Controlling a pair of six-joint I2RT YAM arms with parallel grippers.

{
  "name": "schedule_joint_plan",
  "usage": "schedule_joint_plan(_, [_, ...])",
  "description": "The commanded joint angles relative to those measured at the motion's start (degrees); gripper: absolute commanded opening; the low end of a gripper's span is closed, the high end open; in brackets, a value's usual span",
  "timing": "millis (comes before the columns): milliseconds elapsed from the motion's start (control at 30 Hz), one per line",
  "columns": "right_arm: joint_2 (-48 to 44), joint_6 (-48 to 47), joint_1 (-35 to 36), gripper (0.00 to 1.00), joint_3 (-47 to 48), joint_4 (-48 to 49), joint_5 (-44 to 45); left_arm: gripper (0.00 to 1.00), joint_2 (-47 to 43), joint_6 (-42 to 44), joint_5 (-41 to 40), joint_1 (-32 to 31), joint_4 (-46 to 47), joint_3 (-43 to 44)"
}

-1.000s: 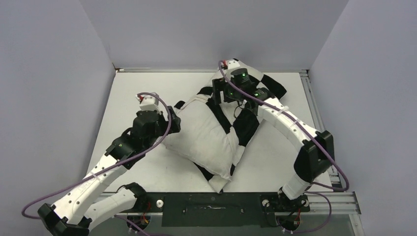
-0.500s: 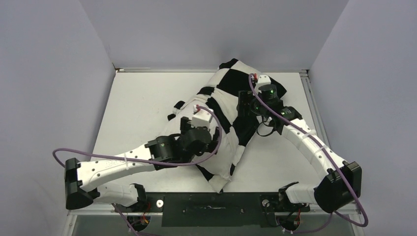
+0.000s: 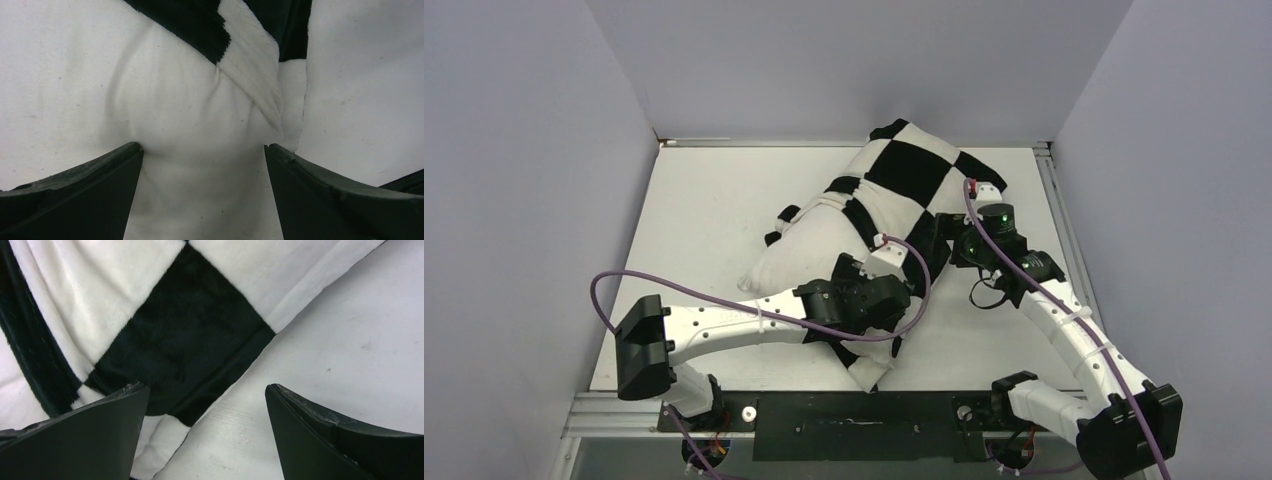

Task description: Remove the pillowcase from the pillow

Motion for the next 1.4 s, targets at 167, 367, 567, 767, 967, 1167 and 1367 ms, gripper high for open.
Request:
schedule_joint_plan(167, [-1.99,-0.7,0.91,0.9,-3.34,-1.63,-14.63,0.86,1.3,-3.05,3.11,4.74,1.15,-5.87])
schedule_joint_plan(367, [-0.75,2.68,12.47,0.91,-7.63,3.28,-15.5,0.28,-1.56,-1.6,6.07,6.67,4.29,-7.91])
schedule_joint_plan(567, [1.44,5.53,16.79,0.98,-12.08,8.68,-14.06,0.0,-4.73,-0.37,7.19,8.47,3.75,-7.57])
schedule_joint_plan(767, [2.87,4.52,17.35,0.92,-13.98,9.77,-13.74,0.0,-8.69,1.13,8.54,10.62,2.19,-6.48])
schedule_joint_plan(967, [6.04,3.19,17.61,0.81,-14.58,11.45,-10.22,0.0,-11.46,2.76,10.05,12.21,0.35,-3.74])
schedule_joint_plan(1167, [11.02,4.03,17.63,0.77,-11.81,16.28,-13.52,0.0,-13.65,2.88,11.07,13.17,-0.71,-3.23])
schedule_joint_plan(1367, [14.18,4.93,17.67,0.58,-10.66,21.1,-17.38,0.0,-14.82,2.28,13.13,13.97,0.27,-4.17])
